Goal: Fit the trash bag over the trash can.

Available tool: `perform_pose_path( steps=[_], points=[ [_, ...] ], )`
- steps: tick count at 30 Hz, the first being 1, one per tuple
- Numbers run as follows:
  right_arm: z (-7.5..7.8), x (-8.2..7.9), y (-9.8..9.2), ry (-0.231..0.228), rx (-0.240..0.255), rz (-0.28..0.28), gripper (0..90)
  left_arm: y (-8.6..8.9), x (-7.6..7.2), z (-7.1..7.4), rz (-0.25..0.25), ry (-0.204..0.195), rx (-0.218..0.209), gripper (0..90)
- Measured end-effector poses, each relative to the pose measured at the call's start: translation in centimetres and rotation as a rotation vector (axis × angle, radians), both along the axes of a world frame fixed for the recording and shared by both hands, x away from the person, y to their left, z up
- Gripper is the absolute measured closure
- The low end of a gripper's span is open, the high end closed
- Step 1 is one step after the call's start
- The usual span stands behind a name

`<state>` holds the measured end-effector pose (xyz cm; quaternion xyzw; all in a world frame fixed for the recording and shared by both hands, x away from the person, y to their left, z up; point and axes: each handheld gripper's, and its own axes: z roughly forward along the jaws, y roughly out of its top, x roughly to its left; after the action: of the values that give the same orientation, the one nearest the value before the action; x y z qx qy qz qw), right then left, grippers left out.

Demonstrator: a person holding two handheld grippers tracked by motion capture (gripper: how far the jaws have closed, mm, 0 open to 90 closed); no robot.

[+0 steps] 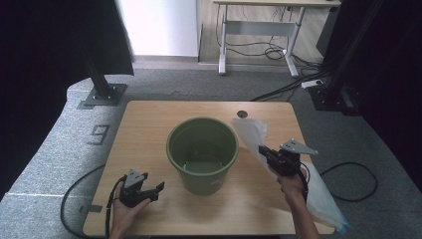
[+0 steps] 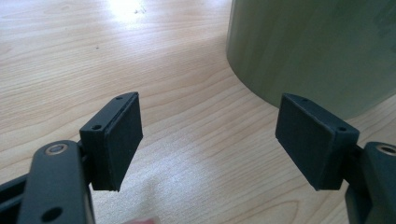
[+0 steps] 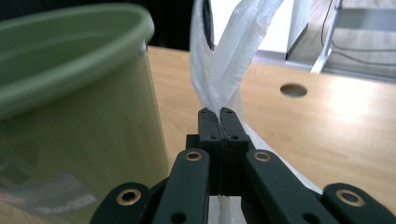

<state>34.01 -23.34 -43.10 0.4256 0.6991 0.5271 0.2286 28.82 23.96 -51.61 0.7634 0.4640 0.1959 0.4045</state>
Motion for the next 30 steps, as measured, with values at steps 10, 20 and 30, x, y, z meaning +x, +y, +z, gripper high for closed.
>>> perform_pose_path(
  steps=[10, 20, 30],
  points=[
    [3.8, -0.7, 0.2, -0.070, 0.035, 0.023, 88.6, 0.3, 0.0, 0.0, 0.010, 0.003, -0.016, 22.8],
    [6.8, -2.3, 1.3, -0.140, 0.032, 0.079, 88.7, 0.0, 0.0, -0.3, 0.007, 0.016, -0.013, 22.8],
    [9.3, -3.4, 2.9, -0.188, 0.044, 0.139, 88.7, -0.1, 0.0, -0.3, 0.009, 0.020, -0.016, 22.9]
  ],
)
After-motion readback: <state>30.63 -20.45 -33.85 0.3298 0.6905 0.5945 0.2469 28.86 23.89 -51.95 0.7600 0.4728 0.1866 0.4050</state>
